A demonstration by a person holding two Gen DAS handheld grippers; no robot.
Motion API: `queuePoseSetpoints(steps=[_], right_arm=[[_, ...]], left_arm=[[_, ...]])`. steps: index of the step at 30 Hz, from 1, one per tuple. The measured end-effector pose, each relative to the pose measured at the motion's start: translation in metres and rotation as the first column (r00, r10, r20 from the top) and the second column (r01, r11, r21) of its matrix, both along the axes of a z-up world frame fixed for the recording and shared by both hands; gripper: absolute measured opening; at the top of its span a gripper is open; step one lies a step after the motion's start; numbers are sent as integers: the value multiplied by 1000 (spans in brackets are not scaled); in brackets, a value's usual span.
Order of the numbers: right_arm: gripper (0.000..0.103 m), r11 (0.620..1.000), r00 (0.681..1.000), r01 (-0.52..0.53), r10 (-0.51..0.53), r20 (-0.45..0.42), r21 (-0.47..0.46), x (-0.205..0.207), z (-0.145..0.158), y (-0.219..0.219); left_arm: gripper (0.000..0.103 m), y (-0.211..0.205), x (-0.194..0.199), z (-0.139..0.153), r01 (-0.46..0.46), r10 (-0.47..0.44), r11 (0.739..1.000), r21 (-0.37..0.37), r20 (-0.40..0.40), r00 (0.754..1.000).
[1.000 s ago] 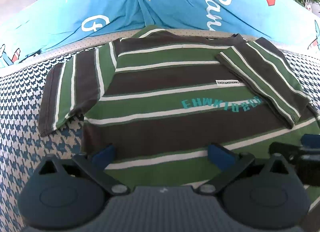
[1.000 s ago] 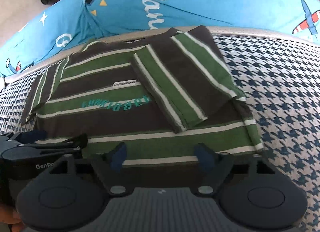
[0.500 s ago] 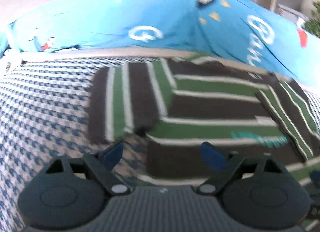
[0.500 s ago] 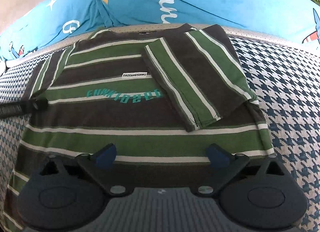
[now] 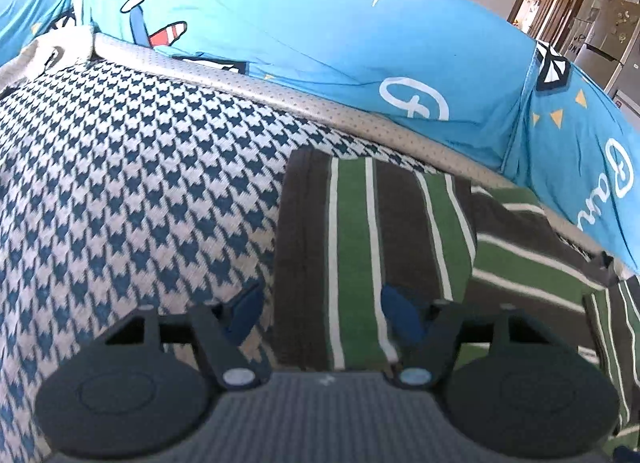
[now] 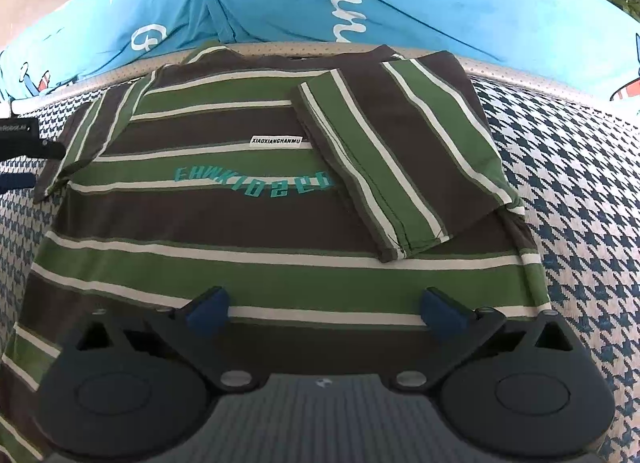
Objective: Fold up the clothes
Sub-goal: 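Grasp the other sleeve edge with the left gripper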
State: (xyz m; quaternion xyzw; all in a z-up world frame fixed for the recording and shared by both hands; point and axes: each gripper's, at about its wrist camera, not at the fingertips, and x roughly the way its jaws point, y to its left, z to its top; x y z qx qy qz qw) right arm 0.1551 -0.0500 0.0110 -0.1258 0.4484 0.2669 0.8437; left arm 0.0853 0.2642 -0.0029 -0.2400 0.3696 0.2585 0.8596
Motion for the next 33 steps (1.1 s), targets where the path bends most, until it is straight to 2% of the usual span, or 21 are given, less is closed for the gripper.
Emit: queuePoseSetpoints(steps=[10,12,17,20,27,30,33], right_arm=[[103,1000,1000,-2,2,2,0,1,-1,0],[103,1000,1000,-3,3,3,-1,1,-1,1],[103,1000,1000,-3,3,4,-3,2,-1,1],[103,1000,1000,-4,4,3,-2,2,-1,1],[103,1000,1000,-5,5,2,-4,3,0,1],[103,1000,1000,-5,5,2,-4,2,0,1],[103,1000,1000,-7,7,1,-5,3,0,2]], left_arm=[[65,9,19,-7,15,-14,1000,-8,19,1000],[58,8,20,-6,18,-18,1000,-8,30,999],[24,7,20,-4,24,-23,1000,-18,66,998],[17,5,18,-1,21,-21,1000,-10,84,996],[17,3,18,0,16,-16,1000,-9,81,997],[23,6,18,-6,-10,11,1000,-22,57,998],[23,6,18,-8,-20,21,999,-28,56,998]])
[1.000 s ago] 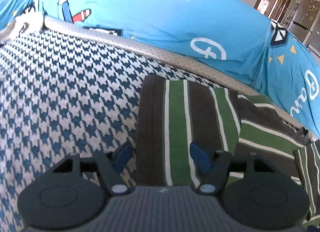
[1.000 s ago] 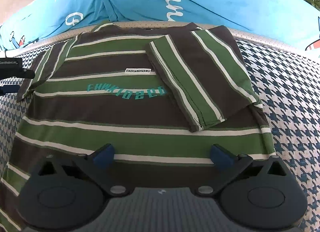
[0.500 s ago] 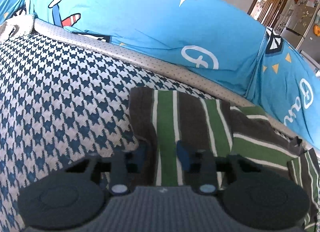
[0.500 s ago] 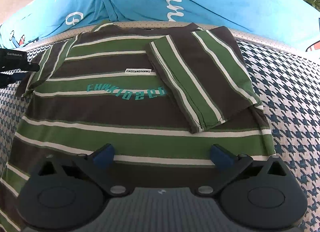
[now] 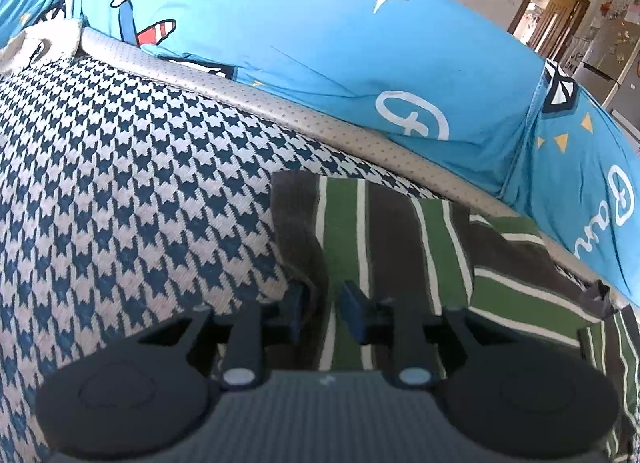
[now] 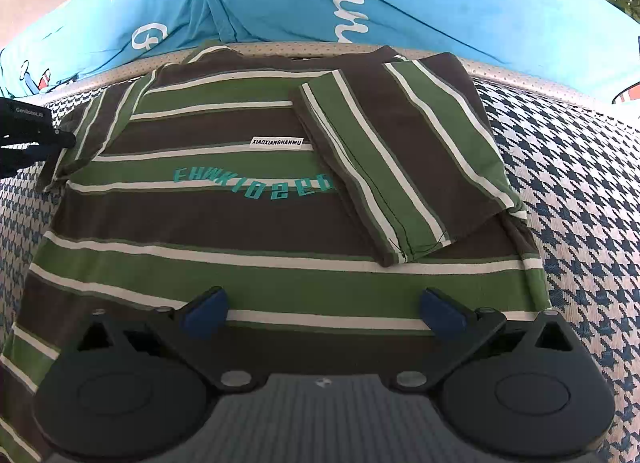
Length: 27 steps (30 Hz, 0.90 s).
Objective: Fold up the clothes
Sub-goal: 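Grasp the other sleeve edge with the left gripper, then fold the held sleeve over the shirt body toward the first folded sleeve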
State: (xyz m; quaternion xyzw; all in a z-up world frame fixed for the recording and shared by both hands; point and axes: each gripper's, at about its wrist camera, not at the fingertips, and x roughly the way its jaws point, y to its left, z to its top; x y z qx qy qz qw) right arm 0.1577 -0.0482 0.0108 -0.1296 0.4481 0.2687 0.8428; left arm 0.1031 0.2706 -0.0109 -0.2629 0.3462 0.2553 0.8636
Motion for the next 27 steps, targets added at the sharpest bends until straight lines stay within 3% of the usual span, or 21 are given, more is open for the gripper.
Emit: queuePoseSetpoints(steps=[3,7,16,21,25,27], right_arm=[[103,1000,1000,0,0,1,0,0,0,0],[103,1000,1000,0,0,1,0,0,0,0],[103,1000,1000,2,-2,7,-2,-1,1,0],[103,1000,1000,3,-3,8,-2,-1,1,0],[103,1000,1000,2,-2,9,-3,-1,2,0],[103,1000,1000,2,-2,9,-3,-1,2,0]], left_arm=[[23,-2,0,0,2,-2,1000,4,7,1000],[10,-6,0,5,16,-17,1000,18,34,999],[9,-42,7,29,149,-152,988,33,147,977],[9,-83,14,34,304,-306,952,38,186,934],[11,-109,21,19,440,-426,897,-41,178,887],[17,-119,23,13,471,-459,881,-45,159,874]])
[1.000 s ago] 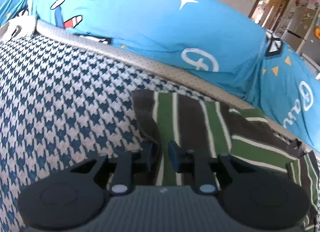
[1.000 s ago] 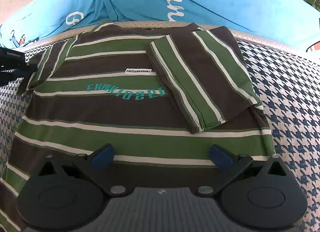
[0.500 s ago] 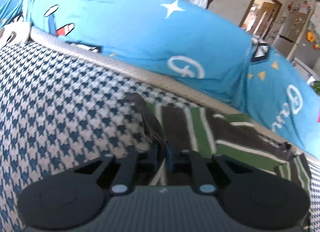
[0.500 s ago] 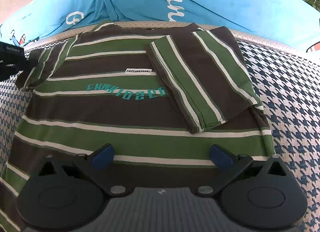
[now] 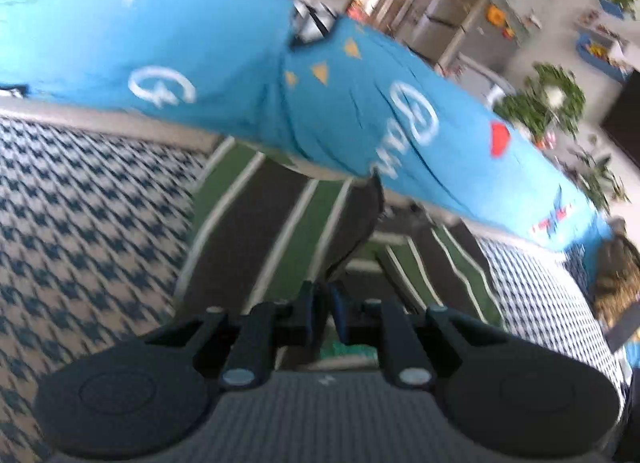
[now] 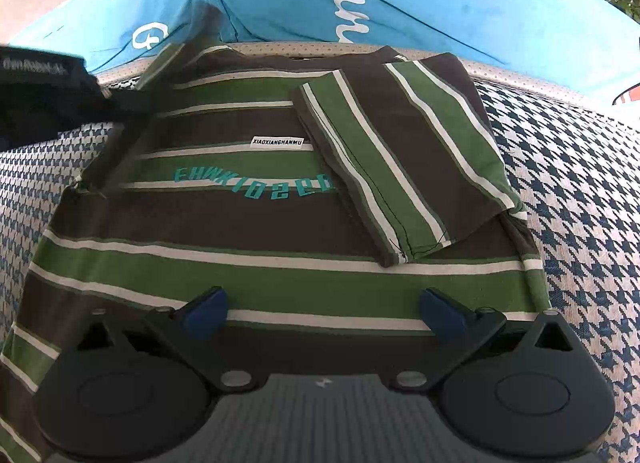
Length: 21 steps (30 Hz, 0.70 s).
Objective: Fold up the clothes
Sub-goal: 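Fold the held sleeve over the shirt body toward the first folded sleeve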
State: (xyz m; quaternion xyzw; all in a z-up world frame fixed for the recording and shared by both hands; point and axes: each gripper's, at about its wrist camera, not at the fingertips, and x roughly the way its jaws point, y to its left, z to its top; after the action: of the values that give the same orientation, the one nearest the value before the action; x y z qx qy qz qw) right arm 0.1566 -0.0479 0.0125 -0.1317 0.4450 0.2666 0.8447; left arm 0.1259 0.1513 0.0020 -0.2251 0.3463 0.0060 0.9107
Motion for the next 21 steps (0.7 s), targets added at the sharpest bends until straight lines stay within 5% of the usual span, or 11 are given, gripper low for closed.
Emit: queuePoseSetpoints(steps=[4,11,18,21], right_arm=[[103,1000,1000,-1,1,0,-1,0,0,0],[103,1000,1000,-2,2,1,-2,2,1,1],[103,1000,1000,-1,1,2,-3,2,2,0],[103,1000,1000,-1,1,3,-2,2,1,0]], left_arm=[[42,-5,-1,-2,-16,16,1000,20,1,1000],[53,17,-8,-2,-132,132,989,63,-3,991],[59,17,-6,-13,-158,171,973,170,-67,983],[71,12,-5,-18,-161,189,954,253,-91,978]])
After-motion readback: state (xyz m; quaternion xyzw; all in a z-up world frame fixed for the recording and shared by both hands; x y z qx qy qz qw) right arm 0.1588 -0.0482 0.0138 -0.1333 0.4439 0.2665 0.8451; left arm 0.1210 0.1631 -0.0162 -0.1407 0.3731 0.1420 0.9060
